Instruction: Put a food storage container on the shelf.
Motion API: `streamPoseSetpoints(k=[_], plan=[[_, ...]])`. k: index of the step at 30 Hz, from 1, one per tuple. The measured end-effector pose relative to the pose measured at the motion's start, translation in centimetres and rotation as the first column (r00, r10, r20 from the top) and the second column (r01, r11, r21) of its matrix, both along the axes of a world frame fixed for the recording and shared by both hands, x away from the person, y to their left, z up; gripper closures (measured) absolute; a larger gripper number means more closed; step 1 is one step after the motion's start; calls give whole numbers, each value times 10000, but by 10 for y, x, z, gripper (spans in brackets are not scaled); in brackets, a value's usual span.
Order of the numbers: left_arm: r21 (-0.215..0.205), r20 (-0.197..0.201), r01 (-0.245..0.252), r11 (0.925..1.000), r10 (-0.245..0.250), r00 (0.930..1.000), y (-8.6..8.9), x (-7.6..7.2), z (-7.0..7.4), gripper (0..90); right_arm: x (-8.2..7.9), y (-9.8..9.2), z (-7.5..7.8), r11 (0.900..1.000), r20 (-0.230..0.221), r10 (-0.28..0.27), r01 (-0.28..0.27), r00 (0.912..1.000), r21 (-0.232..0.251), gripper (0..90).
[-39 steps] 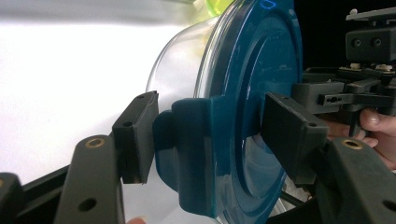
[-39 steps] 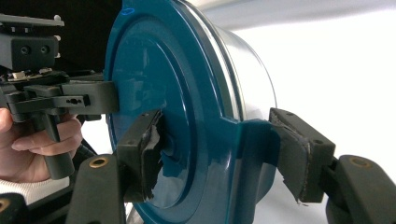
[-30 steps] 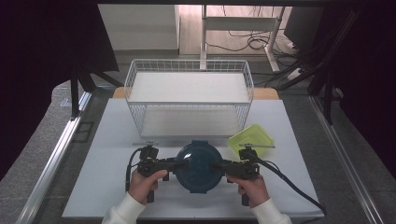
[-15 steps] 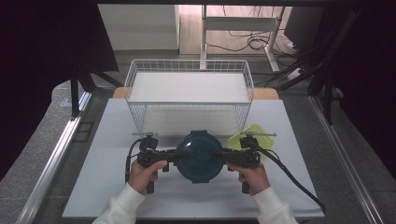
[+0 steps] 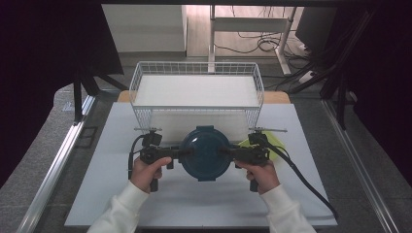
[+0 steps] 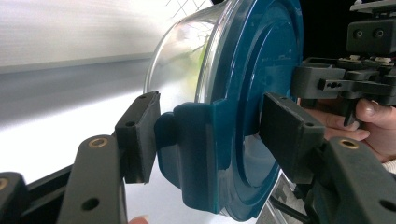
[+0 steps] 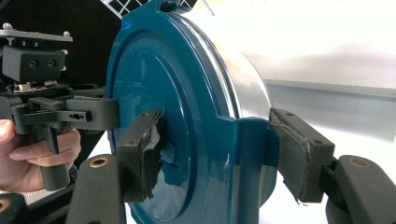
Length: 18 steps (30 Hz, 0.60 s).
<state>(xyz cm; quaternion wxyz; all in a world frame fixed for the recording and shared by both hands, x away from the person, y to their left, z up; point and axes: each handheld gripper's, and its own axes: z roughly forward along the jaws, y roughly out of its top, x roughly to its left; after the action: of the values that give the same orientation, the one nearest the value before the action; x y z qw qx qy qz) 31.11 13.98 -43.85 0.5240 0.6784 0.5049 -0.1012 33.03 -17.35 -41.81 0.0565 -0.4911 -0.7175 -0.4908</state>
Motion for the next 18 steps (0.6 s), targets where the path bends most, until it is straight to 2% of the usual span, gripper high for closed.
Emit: streamPoseSetpoints(k=[14, 18], plan=[[-61, 199, -6, 10000, 7, 9998, 2, 14, 23, 402, 13, 0, 21, 10000, 298, 23, -26, 9996, 80, 371], [-51, 367, -51, 10000, 53, 9993, 2, 18, 34, 403, 17, 0, 31, 9998, 400, -35, 27, 9992, 181, 372]])
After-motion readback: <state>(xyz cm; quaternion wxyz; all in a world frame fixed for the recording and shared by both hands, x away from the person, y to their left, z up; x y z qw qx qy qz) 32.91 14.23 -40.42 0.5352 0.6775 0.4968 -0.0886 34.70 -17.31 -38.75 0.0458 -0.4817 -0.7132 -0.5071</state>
